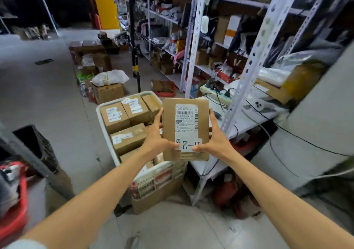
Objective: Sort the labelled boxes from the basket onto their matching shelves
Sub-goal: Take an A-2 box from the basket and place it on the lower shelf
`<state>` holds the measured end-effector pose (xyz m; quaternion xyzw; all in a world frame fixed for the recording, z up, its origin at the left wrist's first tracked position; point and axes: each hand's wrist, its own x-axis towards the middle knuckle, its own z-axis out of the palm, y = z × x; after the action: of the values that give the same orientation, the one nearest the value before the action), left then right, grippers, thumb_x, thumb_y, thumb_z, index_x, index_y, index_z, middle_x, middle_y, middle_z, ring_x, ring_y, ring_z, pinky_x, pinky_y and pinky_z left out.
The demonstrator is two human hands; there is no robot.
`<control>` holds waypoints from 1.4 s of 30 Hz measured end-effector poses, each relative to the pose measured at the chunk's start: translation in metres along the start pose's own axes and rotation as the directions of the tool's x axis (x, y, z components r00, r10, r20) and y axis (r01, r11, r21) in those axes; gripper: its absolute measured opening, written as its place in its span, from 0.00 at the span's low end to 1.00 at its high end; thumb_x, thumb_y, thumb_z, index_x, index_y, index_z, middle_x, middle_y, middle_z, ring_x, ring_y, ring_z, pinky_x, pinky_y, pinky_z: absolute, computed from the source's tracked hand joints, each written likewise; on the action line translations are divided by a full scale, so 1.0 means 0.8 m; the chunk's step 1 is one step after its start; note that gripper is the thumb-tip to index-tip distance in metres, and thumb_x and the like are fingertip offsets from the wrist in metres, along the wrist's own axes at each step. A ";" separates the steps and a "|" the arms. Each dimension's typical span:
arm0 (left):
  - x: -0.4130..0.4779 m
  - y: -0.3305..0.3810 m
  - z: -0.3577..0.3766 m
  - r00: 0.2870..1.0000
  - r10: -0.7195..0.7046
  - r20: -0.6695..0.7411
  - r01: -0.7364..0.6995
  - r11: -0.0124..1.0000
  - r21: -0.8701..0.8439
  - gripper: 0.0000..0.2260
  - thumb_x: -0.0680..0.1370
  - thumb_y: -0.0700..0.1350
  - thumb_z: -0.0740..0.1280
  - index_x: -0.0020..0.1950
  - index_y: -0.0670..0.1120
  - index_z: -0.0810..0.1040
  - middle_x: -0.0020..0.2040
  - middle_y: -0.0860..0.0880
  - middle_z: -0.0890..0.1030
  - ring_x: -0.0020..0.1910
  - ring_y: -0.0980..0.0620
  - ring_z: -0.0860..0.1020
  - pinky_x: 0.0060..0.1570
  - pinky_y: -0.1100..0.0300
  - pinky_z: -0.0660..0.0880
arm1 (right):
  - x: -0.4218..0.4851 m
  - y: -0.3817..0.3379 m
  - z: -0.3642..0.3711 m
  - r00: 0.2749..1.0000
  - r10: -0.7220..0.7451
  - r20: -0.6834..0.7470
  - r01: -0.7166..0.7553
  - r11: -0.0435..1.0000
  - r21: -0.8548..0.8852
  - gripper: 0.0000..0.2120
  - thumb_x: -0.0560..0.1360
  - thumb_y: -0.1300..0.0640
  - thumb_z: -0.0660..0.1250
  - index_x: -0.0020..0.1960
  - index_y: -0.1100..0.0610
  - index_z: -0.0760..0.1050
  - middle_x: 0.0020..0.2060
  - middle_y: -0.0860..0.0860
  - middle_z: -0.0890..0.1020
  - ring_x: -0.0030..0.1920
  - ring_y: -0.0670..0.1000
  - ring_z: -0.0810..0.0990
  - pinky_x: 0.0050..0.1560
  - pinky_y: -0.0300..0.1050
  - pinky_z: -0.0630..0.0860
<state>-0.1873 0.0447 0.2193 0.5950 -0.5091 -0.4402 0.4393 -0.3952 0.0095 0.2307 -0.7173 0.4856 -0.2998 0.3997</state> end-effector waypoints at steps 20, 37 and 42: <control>-0.041 0.076 0.346 0.702 0.203 0.683 -0.233 0.971 -0.049 0.57 0.56 0.42 0.81 0.76 0.60 0.51 0.70 0.48 0.70 0.69 0.50 0.70 0.67 0.46 0.70 | -0.294 0.102 -0.189 0.693 0.349 -0.631 -0.395 0.916 0.073 0.66 0.61 0.58 0.82 0.77 0.49 0.32 0.71 0.48 0.67 0.69 0.46 0.67 0.70 0.49 0.67; -0.319 0.146 0.610 -0.241 0.155 0.958 -0.103 0.978 -0.184 0.46 0.63 0.33 0.78 0.71 0.61 0.61 0.62 0.47 0.72 0.59 0.43 0.77 0.52 0.42 0.80 | -0.645 0.032 -0.145 -0.323 0.412 -0.852 -0.553 0.649 0.523 0.61 0.60 0.59 0.82 0.77 0.46 0.42 0.65 0.46 0.72 0.62 0.46 0.71 0.61 0.47 0.74; -0.445 0.127 0.587 -0.502 0.062 0.863 -0.103 0.986 -0.131 0.48 0.64 0.28 0.76 0.76 0.54 0.56 0.62 0.48 0.72 0.55 0.48 0.77 0.47 0.51 0.80 | -0.707 -0.018 -0.039 -0.610 0.283 -0.740 -0.509 0.575 0.640 0.61 0.60 0.60 0.82 0.77 0.46 0.43 0.64 0.45 0.70 0.62 0.43 0.68 0.56 0.37 0.69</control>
<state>-0.6994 0.3535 0.2389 -0.1198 -0.6875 -0.6903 -0.1909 -0.6110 0.5331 0.2348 0.1112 0.8689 -0.4678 -0.1174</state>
